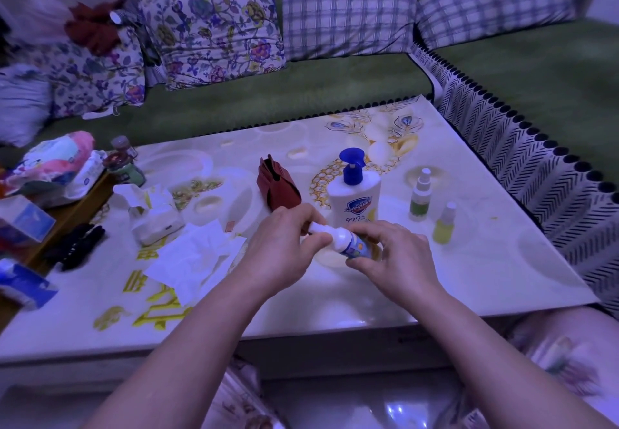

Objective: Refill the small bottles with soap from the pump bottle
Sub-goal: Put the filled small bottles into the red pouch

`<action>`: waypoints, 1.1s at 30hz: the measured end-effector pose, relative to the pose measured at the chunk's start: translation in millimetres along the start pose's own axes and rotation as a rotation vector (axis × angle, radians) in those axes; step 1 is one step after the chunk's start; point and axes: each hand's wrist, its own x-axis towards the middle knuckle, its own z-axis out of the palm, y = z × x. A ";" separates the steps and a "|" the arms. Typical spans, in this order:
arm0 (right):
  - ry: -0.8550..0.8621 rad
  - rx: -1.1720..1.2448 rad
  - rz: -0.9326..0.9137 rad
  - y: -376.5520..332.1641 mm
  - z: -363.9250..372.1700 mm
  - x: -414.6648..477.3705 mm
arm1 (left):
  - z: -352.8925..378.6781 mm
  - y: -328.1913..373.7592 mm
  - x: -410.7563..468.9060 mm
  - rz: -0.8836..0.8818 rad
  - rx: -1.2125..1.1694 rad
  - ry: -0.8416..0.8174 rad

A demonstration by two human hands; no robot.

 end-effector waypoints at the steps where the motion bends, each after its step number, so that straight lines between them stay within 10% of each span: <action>1: 0.006 0.005 0.014 2.2 1.0 0.1 | 2.6 -0.7 1.0 0.014 -0.011 -0.005; 33: 0.097 0.210 0.325 60.8 -19.8 53.7 | 74.2 8.2 168.3 -0.229 -0.444 -0.007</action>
